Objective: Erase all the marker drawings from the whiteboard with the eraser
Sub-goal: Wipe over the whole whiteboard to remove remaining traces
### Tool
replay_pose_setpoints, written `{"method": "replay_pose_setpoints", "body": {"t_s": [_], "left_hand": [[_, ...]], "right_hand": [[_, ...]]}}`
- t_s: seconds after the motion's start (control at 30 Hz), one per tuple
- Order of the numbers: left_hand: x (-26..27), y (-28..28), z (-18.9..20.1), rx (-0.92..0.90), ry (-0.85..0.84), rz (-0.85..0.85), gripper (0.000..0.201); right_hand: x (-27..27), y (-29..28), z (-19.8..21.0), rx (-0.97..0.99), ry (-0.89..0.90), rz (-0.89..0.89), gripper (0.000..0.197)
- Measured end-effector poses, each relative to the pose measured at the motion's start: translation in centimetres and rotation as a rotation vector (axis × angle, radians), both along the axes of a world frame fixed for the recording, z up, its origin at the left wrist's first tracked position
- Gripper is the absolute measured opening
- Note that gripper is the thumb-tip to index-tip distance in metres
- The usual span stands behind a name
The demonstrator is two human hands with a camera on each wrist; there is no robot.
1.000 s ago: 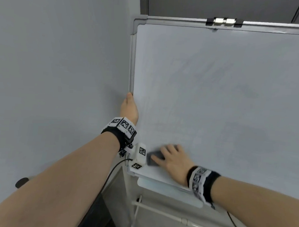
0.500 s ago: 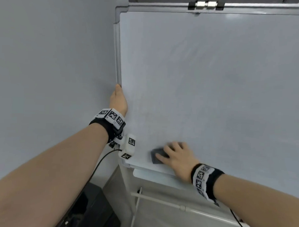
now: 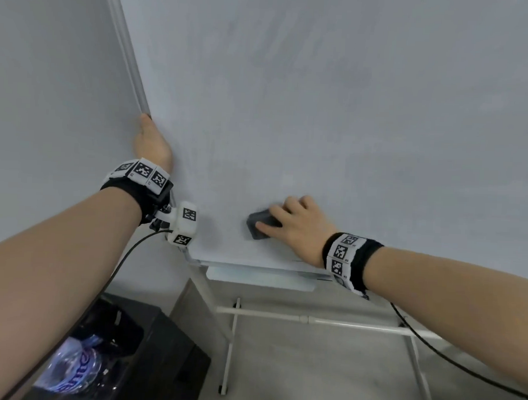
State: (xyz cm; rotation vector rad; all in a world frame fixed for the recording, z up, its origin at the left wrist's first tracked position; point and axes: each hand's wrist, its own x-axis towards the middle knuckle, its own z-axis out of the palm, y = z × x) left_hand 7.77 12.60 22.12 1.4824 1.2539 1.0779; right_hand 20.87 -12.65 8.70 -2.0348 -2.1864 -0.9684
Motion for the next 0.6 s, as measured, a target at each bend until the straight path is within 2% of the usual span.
{"method": "replay_pose_setpoints", "body": {"t_s": [0.13, 0.23, 0.33, 0.43, 0.6], "left_hand": [[-0.2, 0.2, -0.3, -0.024, -0.037, 0.071, 0.062], [-0.1, 0.2, -0.2, -0.027, -0.036, 0.096, 0.06], [0.2, 0.0, -0.2, -0.019, -0.027, 0.082, 0.06], [0.3, -0.5, 0.0, -0.001, -0.009, 0.056, 0.059], [-0.1, -0.4, -0.1, 0.042, 0.089, 0.061, 0.057]], "right_hand": [[-1.5, -1.1, -6.2, -0.214, -0.078, 0.019, 0.043], [0.7, -4.5, -8.1, -0.242, -0.137, 0.021, 0.044], [4.1, -9.1, -8.6, -0.268, -0.154, 0.005, 0.054], [5.8, -12.3, -8.0, -0.27, -0.141, -0.04, 0.055], [3.2, -9.9, -7.5, -0.238, -0.051, -0.095, 0.054]]}}
